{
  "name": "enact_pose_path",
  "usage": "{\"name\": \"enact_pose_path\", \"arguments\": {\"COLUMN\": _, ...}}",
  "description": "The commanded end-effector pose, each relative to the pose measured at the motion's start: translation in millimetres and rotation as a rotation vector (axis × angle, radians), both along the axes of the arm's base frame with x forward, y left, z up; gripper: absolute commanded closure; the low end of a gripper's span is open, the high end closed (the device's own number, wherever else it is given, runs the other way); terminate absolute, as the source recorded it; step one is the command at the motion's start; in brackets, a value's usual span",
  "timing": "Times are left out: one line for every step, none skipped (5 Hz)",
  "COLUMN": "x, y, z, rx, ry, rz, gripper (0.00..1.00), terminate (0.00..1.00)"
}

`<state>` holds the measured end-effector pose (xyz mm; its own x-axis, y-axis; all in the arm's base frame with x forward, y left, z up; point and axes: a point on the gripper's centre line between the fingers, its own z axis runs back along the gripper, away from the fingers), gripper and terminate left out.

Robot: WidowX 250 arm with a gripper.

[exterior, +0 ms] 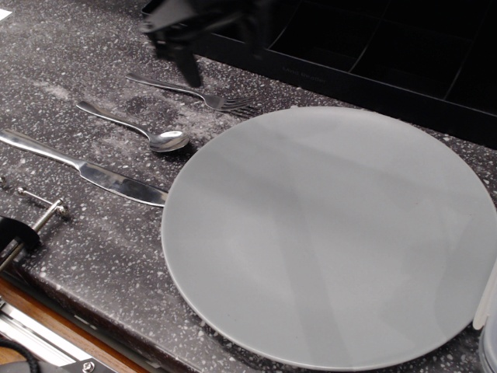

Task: Put spoon on plate

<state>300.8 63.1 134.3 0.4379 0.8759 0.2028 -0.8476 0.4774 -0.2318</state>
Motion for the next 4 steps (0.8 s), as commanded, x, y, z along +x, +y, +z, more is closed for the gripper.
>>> {"name": "enact_pose_path", "arguments": {"x": 9, "y": 52, "z": -12, "rx": -0.019, "ry": 0.05, "rz": 0.231, "gripper": 0.0, "terminate": 0.0}}
{"name": "enact_pose_path", "arguments": {"x": 4, "y": 66, "z": -36, "rx": 0.02, "ry": 0.058, "rz": 0.287, "gripper": 0.0, "terminate": 0.0}}
{"name": "enact_pose_path", "arguments": {"x": 0, "y": 81, "z": -43, "rx": 0.082, "ry": 0.082, "rz": 0.28, "gripper": 0.0, "terminate": 0.0}}
{"name": "enact_pose_path", "arguments": {"x": -3, "y": 101, "z": -47, "rx": 0.106, "ry": 0.106, "rz": 0.264, "gripper": 0.0, "terminate": 0.0}}
